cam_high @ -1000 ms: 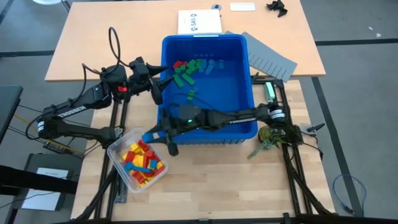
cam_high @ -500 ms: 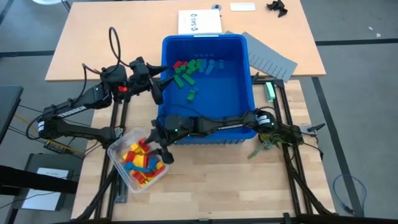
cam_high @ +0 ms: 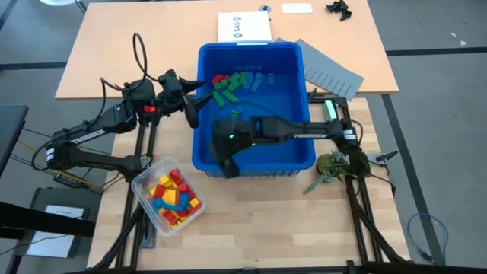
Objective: Sort Items/Unsort Items
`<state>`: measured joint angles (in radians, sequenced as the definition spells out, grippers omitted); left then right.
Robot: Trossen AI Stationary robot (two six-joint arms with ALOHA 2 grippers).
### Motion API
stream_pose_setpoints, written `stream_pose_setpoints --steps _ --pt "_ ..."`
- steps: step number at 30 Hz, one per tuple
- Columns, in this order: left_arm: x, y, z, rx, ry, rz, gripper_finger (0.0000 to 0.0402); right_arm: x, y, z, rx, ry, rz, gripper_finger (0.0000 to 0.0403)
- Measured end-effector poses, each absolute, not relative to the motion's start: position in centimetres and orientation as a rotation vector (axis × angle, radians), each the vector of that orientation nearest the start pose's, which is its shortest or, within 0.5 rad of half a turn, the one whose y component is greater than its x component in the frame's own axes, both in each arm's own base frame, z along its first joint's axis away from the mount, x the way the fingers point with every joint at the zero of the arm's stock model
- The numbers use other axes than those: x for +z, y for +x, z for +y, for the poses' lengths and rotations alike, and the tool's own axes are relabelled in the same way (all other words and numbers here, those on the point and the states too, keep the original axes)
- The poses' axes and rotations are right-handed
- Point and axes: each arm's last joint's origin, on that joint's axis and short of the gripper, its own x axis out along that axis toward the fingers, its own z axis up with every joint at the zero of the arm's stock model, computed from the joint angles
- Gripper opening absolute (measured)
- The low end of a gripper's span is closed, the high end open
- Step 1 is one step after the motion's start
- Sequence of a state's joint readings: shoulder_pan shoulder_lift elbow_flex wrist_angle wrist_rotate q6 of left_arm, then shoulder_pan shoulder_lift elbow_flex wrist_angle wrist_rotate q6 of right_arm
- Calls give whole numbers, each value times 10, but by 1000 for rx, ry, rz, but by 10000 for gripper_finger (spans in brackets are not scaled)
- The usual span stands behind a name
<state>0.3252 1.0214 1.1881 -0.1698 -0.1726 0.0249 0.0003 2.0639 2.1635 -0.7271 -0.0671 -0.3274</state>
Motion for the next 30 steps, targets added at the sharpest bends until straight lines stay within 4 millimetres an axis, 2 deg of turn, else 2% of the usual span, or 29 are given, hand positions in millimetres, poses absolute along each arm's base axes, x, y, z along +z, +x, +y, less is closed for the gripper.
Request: stream_pose_setpoints --steps 3,8,12,18,24,30 --pt "428 197 72 498 23 9 248 378 438 -15 87 -343 699 232" --pt "428 197 72 498 22 9 248 387 409 -56 -16 -342 836 229" --pt "428 197 72 498 22 9 248 396 386 -101 -107 -310 890 229" --pt "428 197 72 498 22 9 248 395 357 -177 -281 -239 934 229" --pt "428 197 72 498 21 9 248 383 320 -244 -407 -148 964 229" --pt "428 197 72 498 21 9 248 352 291 -298 -531 -94 963 229"
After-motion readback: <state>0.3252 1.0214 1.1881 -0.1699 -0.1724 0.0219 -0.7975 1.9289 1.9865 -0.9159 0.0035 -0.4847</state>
